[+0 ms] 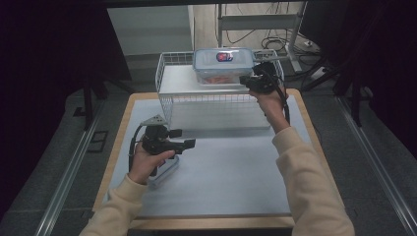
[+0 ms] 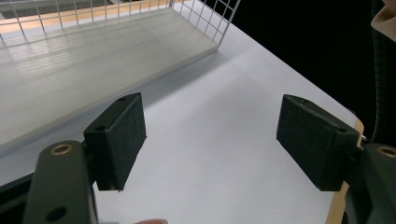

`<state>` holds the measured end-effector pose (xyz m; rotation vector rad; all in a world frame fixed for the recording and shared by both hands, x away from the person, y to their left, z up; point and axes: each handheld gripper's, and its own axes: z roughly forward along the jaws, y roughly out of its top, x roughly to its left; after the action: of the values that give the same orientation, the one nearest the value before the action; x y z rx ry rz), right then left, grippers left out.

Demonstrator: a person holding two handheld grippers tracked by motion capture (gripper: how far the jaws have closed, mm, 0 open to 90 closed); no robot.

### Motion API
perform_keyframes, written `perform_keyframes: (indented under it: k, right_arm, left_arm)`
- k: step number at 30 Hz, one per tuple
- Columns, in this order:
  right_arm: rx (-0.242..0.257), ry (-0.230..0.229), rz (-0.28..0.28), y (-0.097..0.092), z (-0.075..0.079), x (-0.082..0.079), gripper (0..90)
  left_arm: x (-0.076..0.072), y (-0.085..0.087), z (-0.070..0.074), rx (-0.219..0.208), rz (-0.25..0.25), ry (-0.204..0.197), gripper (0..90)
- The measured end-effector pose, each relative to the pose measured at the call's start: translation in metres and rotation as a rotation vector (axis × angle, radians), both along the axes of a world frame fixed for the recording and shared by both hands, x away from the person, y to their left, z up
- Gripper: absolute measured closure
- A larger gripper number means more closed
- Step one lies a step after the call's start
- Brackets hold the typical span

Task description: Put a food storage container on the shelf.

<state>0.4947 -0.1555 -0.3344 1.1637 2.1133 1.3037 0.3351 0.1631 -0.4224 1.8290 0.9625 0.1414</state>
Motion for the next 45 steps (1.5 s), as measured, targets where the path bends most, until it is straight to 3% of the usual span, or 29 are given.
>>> perform_keyframes:
  k: [7,18,19,20,22,23,26,29,31,32,35,41,45]
  right_arm:
    - [0.014,-0.004,0.023,-0.004,-0.002,-0.009,89.4]
    - [0.020,-0.001,0.175,-0.026,-0.017,-0.073,89.4]
    - [0.025,0.010,0.195,-0.032,-0.023,-0.085,89.4]
    - [0.025,0.010,0.195,-0.032,-0.023,-0.085,89.4]
    - [0.026,0.019,0.224,-0.041,-0.037,-0.101,89.4]
    - [0.026,0.019,0.224,-0.041,-0.037,-0.101,89.4]
    - [0.026,0.048,0.243,-0.055,-0.061,-0.119,89.4]
    - [0.032,0.060,0.248,-0.062,-0.073,-0.127,89.3]
    - [0.031,0.086,0.249,-0.069,-0.092,-0.139,89.0]
    - [0.031,0.086,0.249,-0.069,-0.092,-0.139,89.0]
    - [0.028,0.122,0.263,-0.076,-0.116,-0.153,87.1]
    - [0.021,0.153,0.269,-0.080,-0.133,-0.160,83.9]
    - [0.021,0.156,0.285,-0.080,-0.139,-0.161,70.6]
  left_arm:
    - [0.000,-0.002,-0.003,0.008,-0.003,0.012,23.3]
    - [-0.006,0.000,-0.011,0.028,0.027,0.033,22.3]
    - [-0.007,0.000,-0.012,0.031,0.029,0.036,22.3]
    - [-0.008,0.000,-0.013,0.034,0.028,0.039,22.3]
    - [-0.009,0.000,-0.014,0.038,0.031,0.044,22.3]
    - [-0.010,0.000,-0.015,0.037,0.031,0.045,22.3]
    - [-0.013,0.000,-0.017,0.041,0.031,0.048,22.3]
    - [-0.016,-0.001,-0.020,0.044,0.034,0.050,22.3]
    - [-0.018,-0.001,-0.021,0.055,0.032,0.051,22.0]
    - [-0.019,-0.001,-0.022,0.060,0.033,0.051,22.0]
    - [-0.021,0.001,-0.024,0.062,0.037,0.053,22.2]
    - [-0.024,0.001,-0.027,0.069,0.041,0.061,22.0]
    - [-0.025,0.003,-0.028,0.070,0.043,0.063,21.7]
